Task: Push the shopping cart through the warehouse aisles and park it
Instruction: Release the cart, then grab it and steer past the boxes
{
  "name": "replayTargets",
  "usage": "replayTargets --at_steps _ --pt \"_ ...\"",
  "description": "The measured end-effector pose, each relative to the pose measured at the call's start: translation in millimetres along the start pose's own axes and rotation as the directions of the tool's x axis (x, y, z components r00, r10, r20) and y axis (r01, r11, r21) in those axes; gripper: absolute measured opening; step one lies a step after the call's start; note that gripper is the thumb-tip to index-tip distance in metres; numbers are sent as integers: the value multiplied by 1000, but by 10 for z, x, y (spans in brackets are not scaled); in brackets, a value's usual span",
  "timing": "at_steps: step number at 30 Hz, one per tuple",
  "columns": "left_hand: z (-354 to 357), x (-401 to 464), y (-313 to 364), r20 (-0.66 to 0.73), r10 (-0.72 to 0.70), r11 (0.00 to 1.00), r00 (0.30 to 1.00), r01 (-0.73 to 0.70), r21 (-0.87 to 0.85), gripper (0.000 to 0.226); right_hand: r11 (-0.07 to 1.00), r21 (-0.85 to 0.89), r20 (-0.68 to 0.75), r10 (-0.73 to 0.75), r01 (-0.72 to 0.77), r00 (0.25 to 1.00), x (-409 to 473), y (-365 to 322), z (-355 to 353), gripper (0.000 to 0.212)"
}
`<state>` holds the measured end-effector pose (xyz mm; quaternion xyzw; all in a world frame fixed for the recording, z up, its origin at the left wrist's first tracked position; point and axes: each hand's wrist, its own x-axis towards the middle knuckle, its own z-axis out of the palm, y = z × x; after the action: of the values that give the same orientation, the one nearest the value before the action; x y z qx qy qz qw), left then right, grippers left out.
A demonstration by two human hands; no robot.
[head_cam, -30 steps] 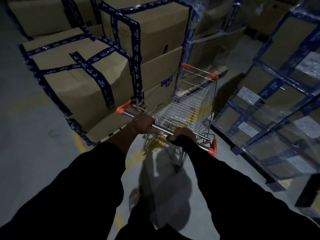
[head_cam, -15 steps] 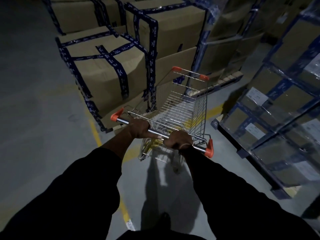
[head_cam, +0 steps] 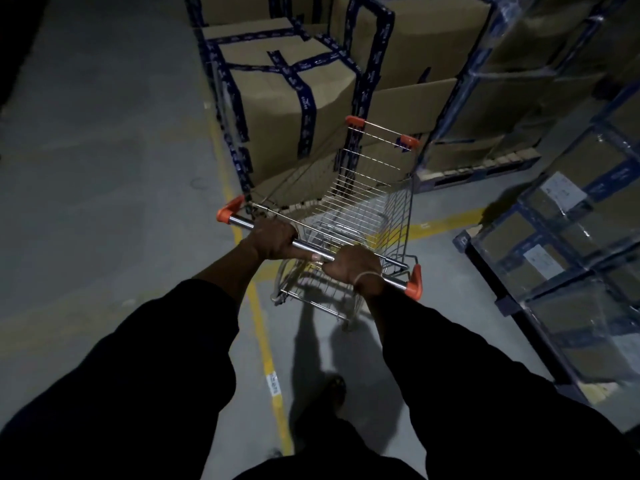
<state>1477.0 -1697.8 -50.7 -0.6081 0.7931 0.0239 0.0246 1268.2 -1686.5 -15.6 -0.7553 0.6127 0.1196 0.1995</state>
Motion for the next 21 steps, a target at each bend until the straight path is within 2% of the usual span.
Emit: replayTargets --at_steps 3,10,18,21 --pt "81 -469 -84 -9 -53 999 999 53 -12 113 999 -16 -8 -36 36 999 -227 -226 188 65" --pt "120 -1499 -238 -8 -174 985 985 174 2 102 986 -70 16 -154 154 988 -654 -763 564 55" --pt "210 -2482 -236 -11 -354 935 935 353 -25 110 919 -178 101 -338 351 936 -956 -1213 869 55" --pt "191 -2790 -166 -25 -431 902 902 431 -29 120 880 -215 124 -406 424 905 -1066 -1342 942 56"
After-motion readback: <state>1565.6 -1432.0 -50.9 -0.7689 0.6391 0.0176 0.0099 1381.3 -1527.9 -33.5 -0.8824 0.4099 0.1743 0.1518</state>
